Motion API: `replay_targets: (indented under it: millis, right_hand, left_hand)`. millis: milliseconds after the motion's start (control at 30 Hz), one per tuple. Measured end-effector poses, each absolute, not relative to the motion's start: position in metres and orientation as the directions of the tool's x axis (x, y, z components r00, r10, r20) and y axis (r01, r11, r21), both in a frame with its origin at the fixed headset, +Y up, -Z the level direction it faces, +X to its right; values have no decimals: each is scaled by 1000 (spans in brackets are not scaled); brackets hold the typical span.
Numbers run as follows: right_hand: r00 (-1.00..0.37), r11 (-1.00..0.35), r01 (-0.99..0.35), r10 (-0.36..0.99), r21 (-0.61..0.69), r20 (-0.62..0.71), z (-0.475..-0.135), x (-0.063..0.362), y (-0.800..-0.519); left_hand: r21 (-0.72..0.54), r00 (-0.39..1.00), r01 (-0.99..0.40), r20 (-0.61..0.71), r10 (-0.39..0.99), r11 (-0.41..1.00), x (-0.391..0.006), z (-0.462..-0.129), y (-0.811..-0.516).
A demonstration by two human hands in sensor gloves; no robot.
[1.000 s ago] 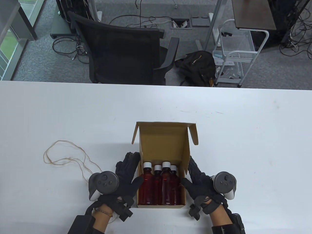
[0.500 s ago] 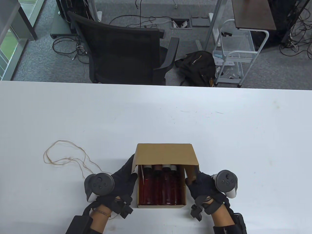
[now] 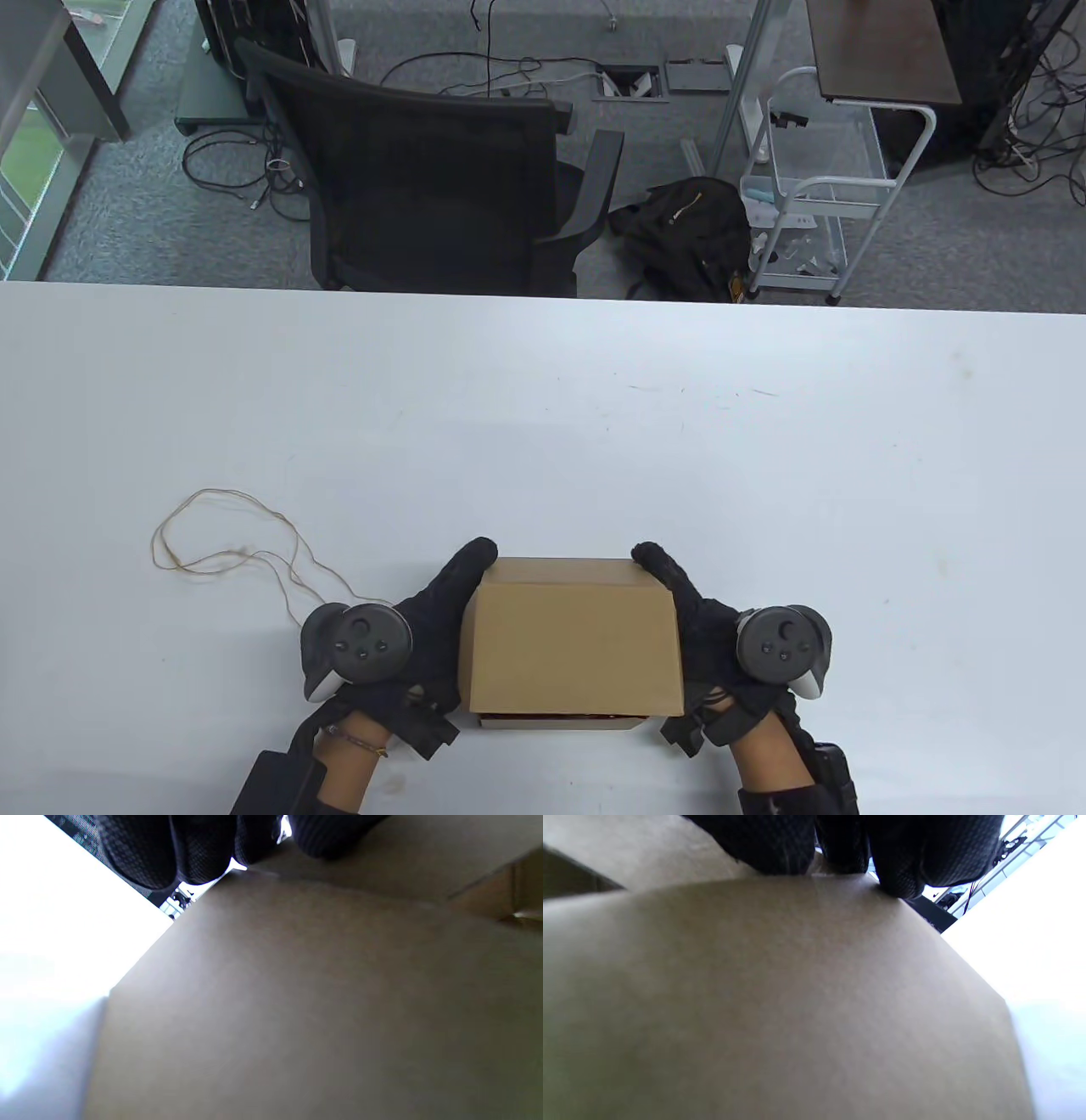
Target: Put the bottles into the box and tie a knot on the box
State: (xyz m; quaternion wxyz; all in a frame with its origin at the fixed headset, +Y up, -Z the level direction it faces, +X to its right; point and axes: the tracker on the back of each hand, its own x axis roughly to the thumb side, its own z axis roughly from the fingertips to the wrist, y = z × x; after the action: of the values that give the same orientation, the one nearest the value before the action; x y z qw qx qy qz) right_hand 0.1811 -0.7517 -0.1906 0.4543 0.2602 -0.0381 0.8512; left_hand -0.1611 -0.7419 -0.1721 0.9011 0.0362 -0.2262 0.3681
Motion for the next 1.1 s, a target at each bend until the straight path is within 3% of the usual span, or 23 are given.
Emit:
replay_targets:
  millis: [200, 333, 433, 533, 667, 933, 1033, 1100]
  right_hand:
    - [-502, -636, -755, 718, 160, 481, -188, 179, -750]
    - [-517, -654, -746, 689, 128, 508, -184, 184, -738]
    - [-465, -566, -824, 708, 33, 531, -177, 199, -721]
    - [-329, -471, -866, 787, 165, 521, -173, 202, -712]
    - [-382, -569, -799, 730, 194, 566, -169, 191, -710]
    - [-249, -468, -806, 825, 363, 508, -170, 184, -720]
    - [-285, -497, -790, 817, 360, 501, -170, 180, -723]
    - [-326, -531, -780, 796, 331, 510, -171, 176, -726]
  left_hand:
    - [-79, 711, -553, 475, 519, 829, -158, -165, -740]
    - [-29, 712, -575, 474, 518, 817, -160, -159, -729]
    - [33, 672, -652, 488, 557, 757, -170, -152, -716]
    - [-91, 529, -743, 527, 666, 663, -172, -150, -708]
    - [-169, 535, -699, 520, 665, 695, -168, -149, -709]
    - [-441, 327, -726, 453, 829, 528, -164, -150, -712]
    - [-482, 349, -677, 455, 819, 556, -156, -149, -715]
    - [-420, 462, -630, 473, 750, 653, -150, -148, -715]
